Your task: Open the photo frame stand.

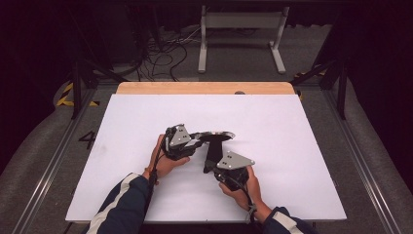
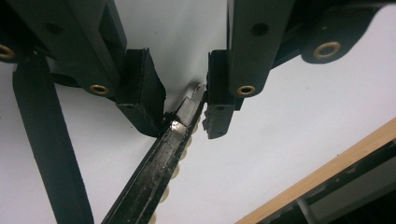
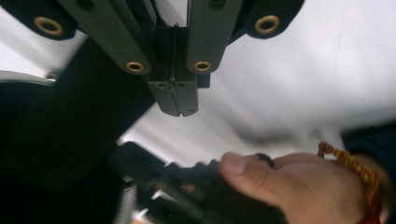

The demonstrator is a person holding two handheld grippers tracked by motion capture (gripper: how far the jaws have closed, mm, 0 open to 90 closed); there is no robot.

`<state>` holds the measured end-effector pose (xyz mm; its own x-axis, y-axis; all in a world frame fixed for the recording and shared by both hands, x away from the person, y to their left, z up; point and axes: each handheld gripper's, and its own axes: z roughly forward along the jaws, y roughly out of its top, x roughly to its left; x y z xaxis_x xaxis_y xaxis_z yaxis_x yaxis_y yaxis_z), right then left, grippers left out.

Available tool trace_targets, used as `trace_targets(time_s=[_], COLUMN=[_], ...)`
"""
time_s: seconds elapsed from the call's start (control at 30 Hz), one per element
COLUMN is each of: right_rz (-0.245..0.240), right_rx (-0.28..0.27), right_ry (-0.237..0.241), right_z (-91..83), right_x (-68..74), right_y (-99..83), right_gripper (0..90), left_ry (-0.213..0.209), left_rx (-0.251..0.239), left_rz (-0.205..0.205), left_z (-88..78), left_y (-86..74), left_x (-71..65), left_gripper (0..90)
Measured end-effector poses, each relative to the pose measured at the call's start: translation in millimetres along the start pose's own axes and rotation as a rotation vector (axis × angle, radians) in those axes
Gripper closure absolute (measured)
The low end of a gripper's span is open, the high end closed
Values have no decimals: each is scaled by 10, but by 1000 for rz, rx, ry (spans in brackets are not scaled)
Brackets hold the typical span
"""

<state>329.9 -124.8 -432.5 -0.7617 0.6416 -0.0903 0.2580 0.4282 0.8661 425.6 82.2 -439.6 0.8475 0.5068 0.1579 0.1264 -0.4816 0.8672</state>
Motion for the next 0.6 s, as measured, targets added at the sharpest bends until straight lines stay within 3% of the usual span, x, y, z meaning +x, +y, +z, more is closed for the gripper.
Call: trace_targets(time_s=[0.23, 0.43, 0.6], right_rz=[14, -6, 9], right_rx=[51, 82, 111], right_ry=[-23, -68, -92], right_z=[202, 248, 268], right_x=[88, 127, 99], right_y=[-41, -60, -99], right_gripper=[900, 900, 900], left_ry=[11, 14, 25], left_rx=[12, 27, 29], left_rz=[25, 44, 50], left_z=[-12, -31, -40], left_y=[7, 14, 25], left_x=[-10, -31, -60], left_gripper=[704, 730, 764])
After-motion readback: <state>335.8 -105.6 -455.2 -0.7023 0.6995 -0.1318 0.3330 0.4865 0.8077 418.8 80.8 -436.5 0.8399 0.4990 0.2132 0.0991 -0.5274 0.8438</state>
